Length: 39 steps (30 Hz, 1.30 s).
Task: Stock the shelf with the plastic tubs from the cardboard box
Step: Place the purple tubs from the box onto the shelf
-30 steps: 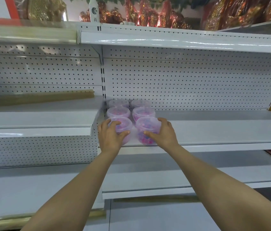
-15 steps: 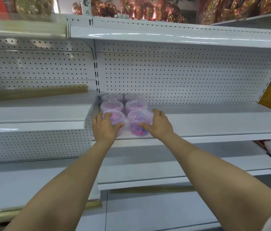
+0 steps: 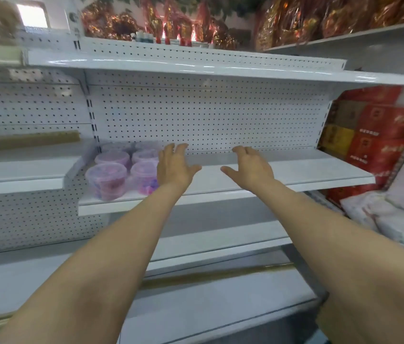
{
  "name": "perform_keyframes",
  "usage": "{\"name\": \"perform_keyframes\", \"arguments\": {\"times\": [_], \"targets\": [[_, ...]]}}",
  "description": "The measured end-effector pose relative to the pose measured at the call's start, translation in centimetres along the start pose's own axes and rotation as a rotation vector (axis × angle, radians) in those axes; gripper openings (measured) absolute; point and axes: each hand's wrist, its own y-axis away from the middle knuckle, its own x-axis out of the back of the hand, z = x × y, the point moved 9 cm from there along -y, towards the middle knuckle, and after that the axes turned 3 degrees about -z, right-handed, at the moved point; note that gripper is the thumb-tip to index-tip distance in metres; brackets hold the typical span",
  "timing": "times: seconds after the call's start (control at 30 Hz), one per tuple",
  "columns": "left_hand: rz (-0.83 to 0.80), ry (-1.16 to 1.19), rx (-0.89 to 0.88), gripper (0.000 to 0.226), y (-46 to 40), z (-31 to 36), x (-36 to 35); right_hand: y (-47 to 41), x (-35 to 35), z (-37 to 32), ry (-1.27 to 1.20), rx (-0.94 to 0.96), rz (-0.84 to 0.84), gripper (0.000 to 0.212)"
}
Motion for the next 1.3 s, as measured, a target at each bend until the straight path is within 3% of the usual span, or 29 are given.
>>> {"name": "perform_keyframes", "arguments": {"times": [0.37, 0.67, 0.8, 1.13, 1.3], "targets": [[-0.171, 0.129, -0.127, 0.061, 8.6, 18.5, -13.0, 11.0, 9.0, 21.7, 0.066, -0.241, 0.012, 0.066], [-0.406, 0.145, -0.184, 0.059, 15.4, 28.2, -25.9, 20.3, 10.9, 37.7, 0.052, -0.494, -0.002, 0.066], [-0.529, 0.124, -0.214, 0.061, 17.8, 30.9, -33.3, 24.2, 9.4, 45.3, 0.023, -0.641, -0.022, 0.060], [-0.884, 0.063, -0.225, 0.073, 20.4, 33.8, -57.0, 29.7, -0.1, 64.3, -0.059, -1.058, -0.221, 0.068], [-1.101, 0.057, -0.208, 0.064, 22.0, 35.2, -67.0, 33.4, -5.5, 71.7, -0.170, -1.272, -0.306, 0.066]]}}
